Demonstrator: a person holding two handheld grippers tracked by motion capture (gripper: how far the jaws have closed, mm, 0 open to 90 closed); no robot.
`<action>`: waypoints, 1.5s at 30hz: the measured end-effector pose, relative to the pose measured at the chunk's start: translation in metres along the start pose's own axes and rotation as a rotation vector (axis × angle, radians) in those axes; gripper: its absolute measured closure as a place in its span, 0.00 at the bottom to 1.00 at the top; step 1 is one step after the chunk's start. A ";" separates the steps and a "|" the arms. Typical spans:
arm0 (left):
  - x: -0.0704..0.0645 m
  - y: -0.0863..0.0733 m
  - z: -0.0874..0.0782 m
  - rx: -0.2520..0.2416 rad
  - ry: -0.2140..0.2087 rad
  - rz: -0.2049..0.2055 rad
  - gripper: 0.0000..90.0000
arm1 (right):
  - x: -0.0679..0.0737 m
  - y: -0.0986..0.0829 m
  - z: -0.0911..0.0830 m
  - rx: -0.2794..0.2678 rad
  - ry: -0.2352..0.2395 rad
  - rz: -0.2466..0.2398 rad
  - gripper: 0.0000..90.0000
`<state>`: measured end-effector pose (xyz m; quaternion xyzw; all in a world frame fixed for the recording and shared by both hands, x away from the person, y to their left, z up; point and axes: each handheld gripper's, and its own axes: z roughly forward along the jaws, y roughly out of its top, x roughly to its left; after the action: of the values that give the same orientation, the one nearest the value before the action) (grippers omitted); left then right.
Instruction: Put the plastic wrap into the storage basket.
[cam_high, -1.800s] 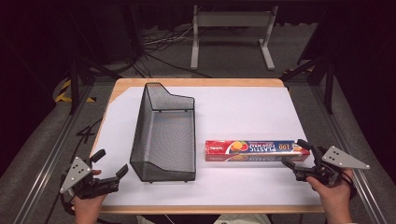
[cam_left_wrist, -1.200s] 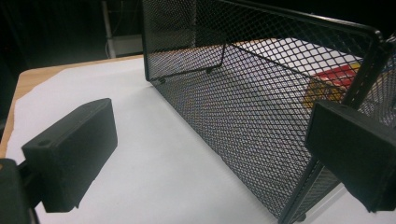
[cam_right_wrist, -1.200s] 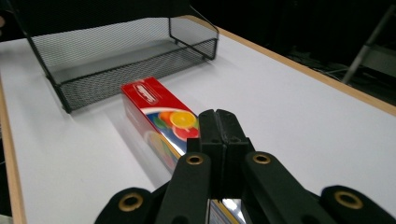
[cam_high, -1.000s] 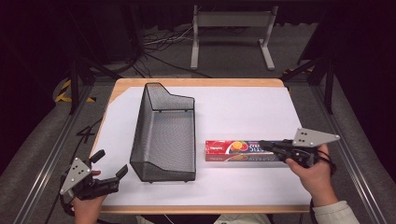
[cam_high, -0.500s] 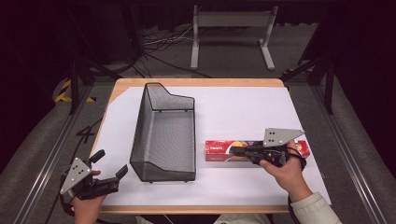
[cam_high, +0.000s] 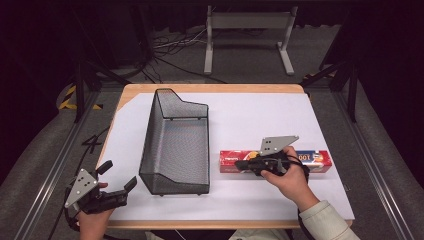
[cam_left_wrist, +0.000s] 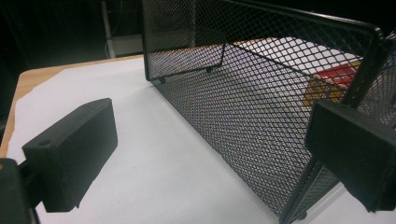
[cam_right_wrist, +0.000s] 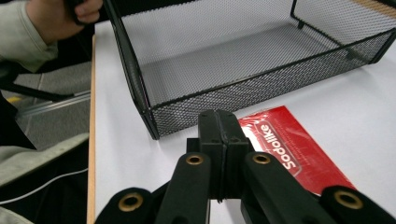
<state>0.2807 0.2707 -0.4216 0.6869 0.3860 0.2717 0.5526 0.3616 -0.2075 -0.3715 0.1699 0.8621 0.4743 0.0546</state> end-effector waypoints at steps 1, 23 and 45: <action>0.000 0.000 0.000 0.003 0.001 0.001 0.04 | 0.000 0.000 0.004 0.011 0.001 -0.002 1.00; 0.000 0.000 0.001 0.004 -0.003 0.003 0.04 | -0.005 -0.018 0.065 0.261 -0.034 -0.059 1.00; 0.001 -0.001 0.000 0.001 -0.011 -0.005 0.04 | -0.023 -0.003 0.083 0.356 -0.198 -0.047 1.00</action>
<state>0.2810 0.2712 -0.4223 0.6878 0.3847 0.2665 0.5549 0.4038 -0.1510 -0.4207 0.2023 0.9265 0.2940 0.1193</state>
